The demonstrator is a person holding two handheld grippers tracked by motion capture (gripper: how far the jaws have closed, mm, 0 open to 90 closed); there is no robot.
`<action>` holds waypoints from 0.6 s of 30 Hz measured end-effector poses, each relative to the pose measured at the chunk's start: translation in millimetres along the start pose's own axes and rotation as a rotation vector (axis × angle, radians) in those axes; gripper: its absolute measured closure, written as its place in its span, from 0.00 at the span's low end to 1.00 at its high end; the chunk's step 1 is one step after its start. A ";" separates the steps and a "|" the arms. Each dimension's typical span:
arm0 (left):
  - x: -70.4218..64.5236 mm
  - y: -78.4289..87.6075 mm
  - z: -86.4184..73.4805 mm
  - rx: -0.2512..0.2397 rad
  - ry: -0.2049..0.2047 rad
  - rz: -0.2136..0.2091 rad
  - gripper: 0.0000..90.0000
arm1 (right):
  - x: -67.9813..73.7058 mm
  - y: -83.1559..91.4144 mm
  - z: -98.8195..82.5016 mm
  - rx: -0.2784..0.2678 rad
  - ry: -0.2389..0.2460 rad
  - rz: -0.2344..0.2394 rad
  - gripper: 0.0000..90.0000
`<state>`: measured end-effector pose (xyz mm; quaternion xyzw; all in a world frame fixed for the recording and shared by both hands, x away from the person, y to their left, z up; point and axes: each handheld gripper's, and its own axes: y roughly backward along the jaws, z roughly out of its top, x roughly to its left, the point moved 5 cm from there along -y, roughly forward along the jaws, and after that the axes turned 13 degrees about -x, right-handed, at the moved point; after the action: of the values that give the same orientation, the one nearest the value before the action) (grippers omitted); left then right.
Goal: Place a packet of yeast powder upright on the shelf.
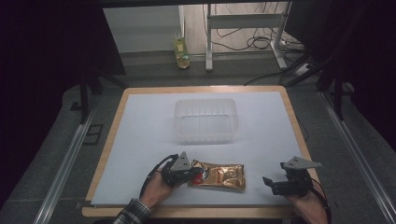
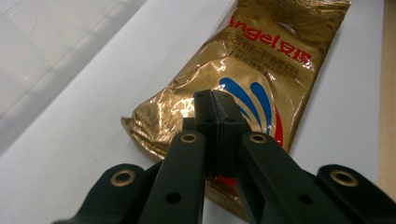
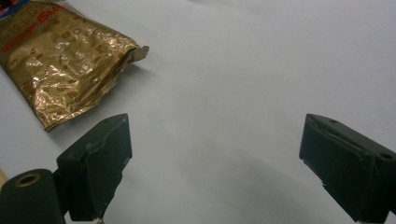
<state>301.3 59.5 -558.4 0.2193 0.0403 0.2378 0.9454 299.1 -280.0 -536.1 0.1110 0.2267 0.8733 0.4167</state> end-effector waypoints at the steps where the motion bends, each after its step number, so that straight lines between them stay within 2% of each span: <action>1: 0.2 -0.3 -0.2 0.000 -0.002 0.002 0.99 | 0.6 -0.5 0.0 0.002 0.002 0.002 0.11; 10: 1.7 0.5 -4.5 0.015 0.001 0.018 1.00 | 4.8 -1.5 0.8 0.004 -0.036 0.026 0.11; 11: 2.3 0.8 -5.5 0.016 0.006 0.020 1.00 | 5.7 -2.3 0.3 0.010 -0.066 0.039 0.11; 17: 2.7 1.2 -9.1 0.032 0.014 0.030 1.00 | 6.3 -4.7 -2.5 0.039 -0.128 0.062 0.06; 18: 3.7 1.7 -11.5 0.053 -0.005 0.041 1.00 | 6.8 -4.4 -2.1 0.038 -0.140 0.067 0.05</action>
<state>301.8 67.1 -567.9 0.2458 0.0398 0.2554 0.9342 297.1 -272.9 -540.0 0.1872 0.2095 0.8724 0.4001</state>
